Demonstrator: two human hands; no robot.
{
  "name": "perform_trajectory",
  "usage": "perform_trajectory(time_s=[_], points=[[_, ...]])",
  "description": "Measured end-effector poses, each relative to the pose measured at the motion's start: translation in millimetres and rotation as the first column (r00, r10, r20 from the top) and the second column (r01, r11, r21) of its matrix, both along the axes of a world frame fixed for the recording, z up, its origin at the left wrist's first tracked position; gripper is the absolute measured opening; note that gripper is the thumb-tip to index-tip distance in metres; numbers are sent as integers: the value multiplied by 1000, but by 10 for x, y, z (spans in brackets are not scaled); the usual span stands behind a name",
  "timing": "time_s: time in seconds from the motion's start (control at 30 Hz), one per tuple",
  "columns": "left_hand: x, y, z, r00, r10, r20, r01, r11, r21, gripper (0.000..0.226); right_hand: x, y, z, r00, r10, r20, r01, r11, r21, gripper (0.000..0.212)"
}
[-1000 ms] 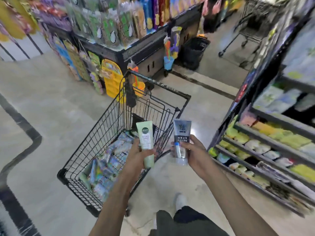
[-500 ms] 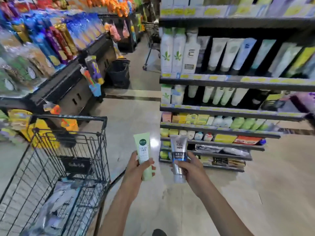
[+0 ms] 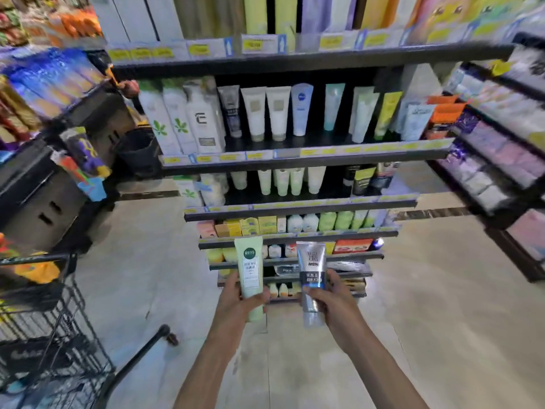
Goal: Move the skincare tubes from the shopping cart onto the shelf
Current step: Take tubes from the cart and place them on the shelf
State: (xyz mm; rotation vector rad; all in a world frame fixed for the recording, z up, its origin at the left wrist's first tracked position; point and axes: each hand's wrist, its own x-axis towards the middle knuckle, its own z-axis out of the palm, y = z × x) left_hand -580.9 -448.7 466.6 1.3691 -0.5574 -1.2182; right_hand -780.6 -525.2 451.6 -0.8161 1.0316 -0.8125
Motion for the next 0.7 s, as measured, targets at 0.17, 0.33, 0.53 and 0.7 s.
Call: perform_trajectory(time_s=[0.17,0.33,0.53,0.7], points=[[-261,-356,98,1000,-29,5,29,1000,-8,74,-247,-349,17,1000,-24,12,24,1000,-8,46],[-271,-729,243,1000,-19,13,19,999,-45,55,-203,-701,187,998,-4,56,5,1000,-22,46],[-36,-1201,366,999,45,-2,-45,993,-107,54,161,-1227,418,998,51,45,-48,996,-75,47],[179,-1520,367,995,97,-6,-97,984,-150,59,539,-1705,652,993,119,-23,-122,975,-185,46]])
